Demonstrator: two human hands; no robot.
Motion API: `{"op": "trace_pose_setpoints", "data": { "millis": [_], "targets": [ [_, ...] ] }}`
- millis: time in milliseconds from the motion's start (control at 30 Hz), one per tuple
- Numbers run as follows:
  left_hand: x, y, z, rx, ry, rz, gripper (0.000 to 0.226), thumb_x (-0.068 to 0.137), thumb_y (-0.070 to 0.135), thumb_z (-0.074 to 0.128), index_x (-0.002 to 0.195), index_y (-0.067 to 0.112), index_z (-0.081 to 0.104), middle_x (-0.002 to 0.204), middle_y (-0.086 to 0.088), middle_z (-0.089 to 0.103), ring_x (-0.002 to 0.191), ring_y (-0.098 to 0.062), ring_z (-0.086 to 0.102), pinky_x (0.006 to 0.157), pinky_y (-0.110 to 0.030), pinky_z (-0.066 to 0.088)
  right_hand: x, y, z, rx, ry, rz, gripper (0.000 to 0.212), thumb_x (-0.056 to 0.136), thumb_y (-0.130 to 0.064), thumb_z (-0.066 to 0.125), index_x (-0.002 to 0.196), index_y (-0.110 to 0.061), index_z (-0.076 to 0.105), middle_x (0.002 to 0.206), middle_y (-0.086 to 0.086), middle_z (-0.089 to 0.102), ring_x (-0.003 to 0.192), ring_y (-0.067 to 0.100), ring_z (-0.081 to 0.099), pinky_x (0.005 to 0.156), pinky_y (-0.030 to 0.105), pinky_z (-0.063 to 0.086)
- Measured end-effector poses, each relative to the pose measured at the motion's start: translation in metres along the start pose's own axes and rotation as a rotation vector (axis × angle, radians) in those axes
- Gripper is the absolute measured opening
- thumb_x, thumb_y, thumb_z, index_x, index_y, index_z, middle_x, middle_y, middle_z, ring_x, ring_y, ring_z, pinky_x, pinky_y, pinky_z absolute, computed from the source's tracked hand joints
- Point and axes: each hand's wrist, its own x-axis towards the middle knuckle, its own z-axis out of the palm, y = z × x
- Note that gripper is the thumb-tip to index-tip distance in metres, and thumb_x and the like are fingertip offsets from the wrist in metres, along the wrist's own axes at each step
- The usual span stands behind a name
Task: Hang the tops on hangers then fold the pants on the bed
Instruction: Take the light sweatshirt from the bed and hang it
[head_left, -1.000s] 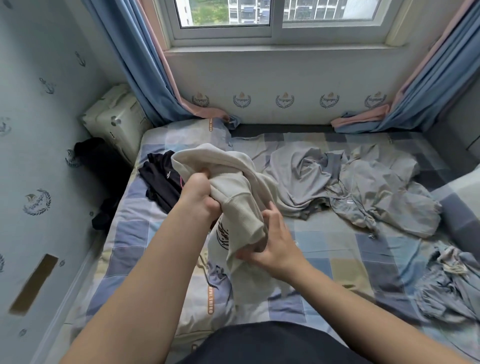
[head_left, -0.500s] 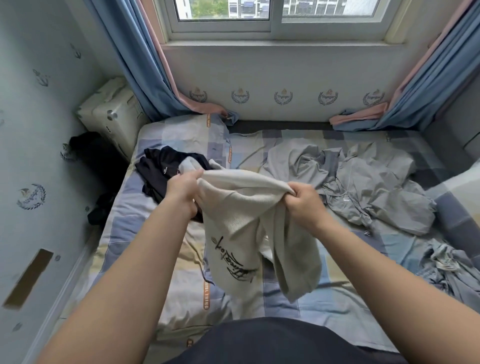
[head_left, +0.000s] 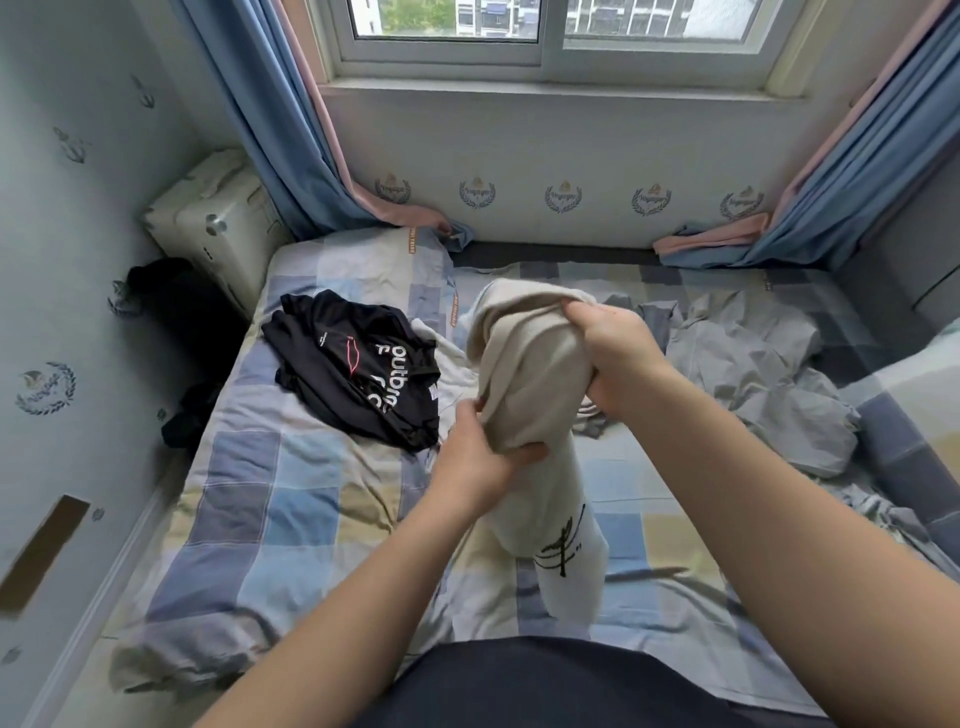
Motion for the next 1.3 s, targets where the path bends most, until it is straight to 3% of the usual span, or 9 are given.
{"op": "trace_pose_setpoints", "data": {
  "millis": [133,267,467,667,833,967,1100,1233,1300],
  "targets": [
    [0.012,-0.008,-0.01,-0.11,-0.07,0.091,0.058,0.069,0.044,0.084,0.117,0.02,0.06,0.107,0.009,0.069,0.097,-0.012,0.066,0.08,-0.033,0.054,0.013,-0.008,-0.007,0.082,0.069,0.036,0.013,0.099,-0.012,0.06,0.092,-0.007,0.069,0.085,0.009,0.074,0.074,0.017,0.072,0.072,0.031,0.06],
    [0.013,-0.001,-0.028,-0.311,-0.016,0.137,0.03,0.072,0.038,0.077,0.09,0.014,0.075,0.085,-0.001,0.076,0.079,-0.016,0.069,0.071,-0.033,0.055,0.017,0.002,-0.02,0.149,0.096,0.168,0.024,0.102,-0.017,0.056,0.121,-0.003,0.062,0.107,0.014,0.07,0.096,0.028,0.069,0.083,0.042,0.06],
    [0.019,0.041,-0.057,-0.593,0.103,0.197,0.009,0.094,0.018,0.069,0.088,0.014,0.075,0.083,-0.007,0.069,0.082,-0.019,0.064,0.076,-0.036,0.053,-0.015,0.039,-0.046,-0.266,-0.151,0.055,0.03,0.095,-0.021,0.068,0.123,-0.02,0.056,0.126,0.009,0.064,0.108,0.022,0.067,0.083,0.038,0.061],
    [0.017,0.063,-0.064,-0.871,0.023,0.076,0.012,0.098,0.012,0.064,0.104,0.003,0.068,0.076,-0.003,0.069,0.071,-0.014,0.069,0.065,-0.027,0.058,-0.065,0.123,-0.032,-0.584,-0.577,0.116,0.09,0.066,-0.062,0.082,0.142,-0.034,0.044,0.141,-0.012,0.055,0.131,0.005,0.05,0.108,0.034,0.044],
    [0.011,0.067,-0.076,-0.9,-0.008,0.013,0.038,0.096,0.015,0.068,0.127,-0.004,0.059,0.098,-0.015,0.065,0.089,-0.027,0.068,0.084,-0.043,0.06,-0.055,0.144,-0.014,-0.783,-0.324,-0.091,0.007,0.093,-0.024,0.06,0.09,-0.027,0.066,0.091,-0.005,0.069,0.09,0.019,0.063,0.074,0.032,0.049],
    [0.017,0.057,-0.106,-0.789,-0.054,-0.008,0.019,0.098,0.009,0.062,0.116,0.003,0.063,0.092,-0.013,0.069,0.079,-0.022,0.073,0.069,-0.038,0.059,-0.034,0.114,-0.036,-0.858,-0.205,-0.182,0.028,0.092,-0.009,0.06,0.065,-0.018,0.058,0.065,-0.004,0.059,0.07,0.02,0.054,0.062,0.035,0.043],
    [0.029,0.041,-0.128,-0.827,0.012,0.049,0.027,0.099,0.003,0.056,0.124,0.006,0.066,0.115,-0.011,0.071,0.106,-0.02,0.069,0.087,-0.037,0.055,-0.021,0.071,-0.037,-0.876,-0.182,-0.297,0.025,0.093,-0.012,0.059,0.069,-0.004,0.055,0.06,0.0,0.049,0.063,0.019,0.045,0.057,0.036,0.036],
    [0.025,0.026,-0.116,-0.506,0.209,0.147,0.053,0.096,0.015,0.068,0.146,0.02,0.051,0.143,0.007,0.055,0.131,-0.011,0.05,0.106,-0.033,0.041,-0.019,0.028,-0.013,-0.526,-0.184,-0.153,0.026,0.098,-0.016,0.055,0.078,-0.001,0.063,0.059,0.0,0.057,0.052,0.015,0.057,0.047,0.033,0.052],
    [0.016,0.023,-0.103,-0.362,0.235,0.252,0.041,0.089,0.019,0.076,0.128,0.022,0.065,0.123,0.011,0.068,0.112,-0.006,0.062,0.095,-0.029,0.049,-0.019,0.01,-0.003,-0.396,-0.154,-0.071,0.024,0.1,-0.016,0.054,0.084,-0.006,0.069,0.071,0.009,0.067,0.061,0.021,0.067,0.051,0.035,0.057]
  ]
}}
